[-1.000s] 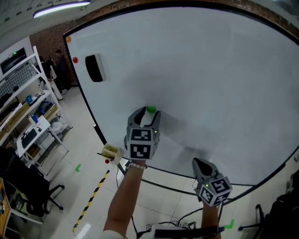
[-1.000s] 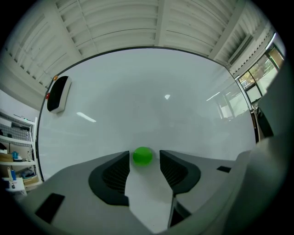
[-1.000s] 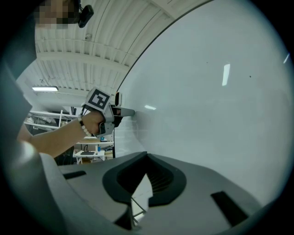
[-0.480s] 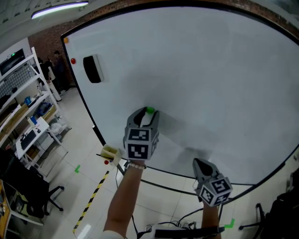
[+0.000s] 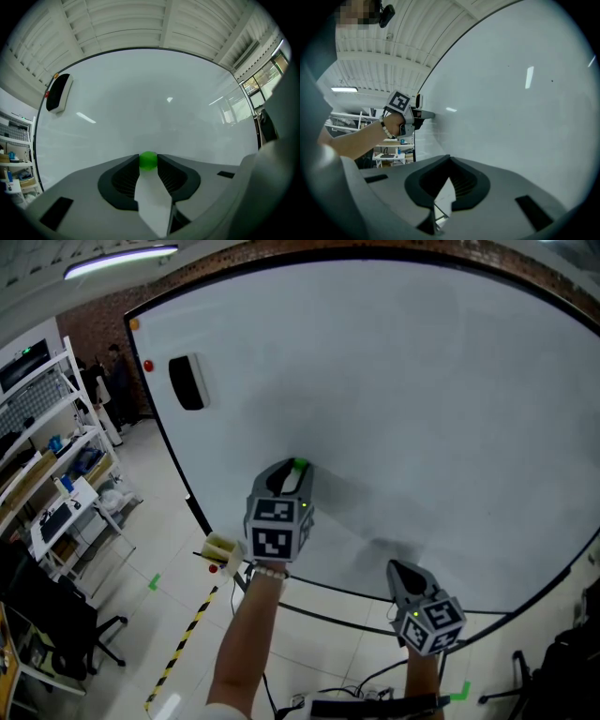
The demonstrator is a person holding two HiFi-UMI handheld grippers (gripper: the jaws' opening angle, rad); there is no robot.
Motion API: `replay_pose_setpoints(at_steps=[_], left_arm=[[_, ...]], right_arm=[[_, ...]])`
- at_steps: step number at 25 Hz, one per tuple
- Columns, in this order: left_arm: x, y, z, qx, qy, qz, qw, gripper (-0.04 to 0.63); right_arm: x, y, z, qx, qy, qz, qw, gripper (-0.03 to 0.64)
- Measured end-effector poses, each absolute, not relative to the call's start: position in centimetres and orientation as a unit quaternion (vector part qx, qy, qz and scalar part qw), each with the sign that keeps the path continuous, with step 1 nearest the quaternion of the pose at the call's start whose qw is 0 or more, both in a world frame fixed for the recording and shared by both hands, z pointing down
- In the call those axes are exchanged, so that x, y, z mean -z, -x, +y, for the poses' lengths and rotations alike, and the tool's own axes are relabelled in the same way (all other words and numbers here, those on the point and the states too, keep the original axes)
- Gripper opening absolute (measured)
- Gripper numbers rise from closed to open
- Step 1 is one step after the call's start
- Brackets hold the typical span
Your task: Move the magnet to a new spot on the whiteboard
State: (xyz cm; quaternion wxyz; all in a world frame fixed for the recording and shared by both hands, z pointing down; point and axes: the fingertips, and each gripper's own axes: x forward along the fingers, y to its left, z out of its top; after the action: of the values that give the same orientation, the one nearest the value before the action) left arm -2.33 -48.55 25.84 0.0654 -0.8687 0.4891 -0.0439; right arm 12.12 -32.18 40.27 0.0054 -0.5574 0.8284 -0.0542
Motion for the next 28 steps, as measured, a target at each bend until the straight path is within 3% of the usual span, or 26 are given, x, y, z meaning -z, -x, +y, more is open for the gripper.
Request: replay_pose_setpoints(at_steps=[12,28], left_arm=[[-26.9,4.9,-42.2,0.025,0.876,0.479,0.048,0.123],[-44.7,8.1,-29.5,0.052,0.808,0.57,-0.136,0.122]], right_arm=[[-39.4,-11.1,-32.6,0.046,0.529,0.848,0.008,0.009],[-43.6,-7.9,-30.5,0.096,0.392,0.915,-0.021,0.009]])
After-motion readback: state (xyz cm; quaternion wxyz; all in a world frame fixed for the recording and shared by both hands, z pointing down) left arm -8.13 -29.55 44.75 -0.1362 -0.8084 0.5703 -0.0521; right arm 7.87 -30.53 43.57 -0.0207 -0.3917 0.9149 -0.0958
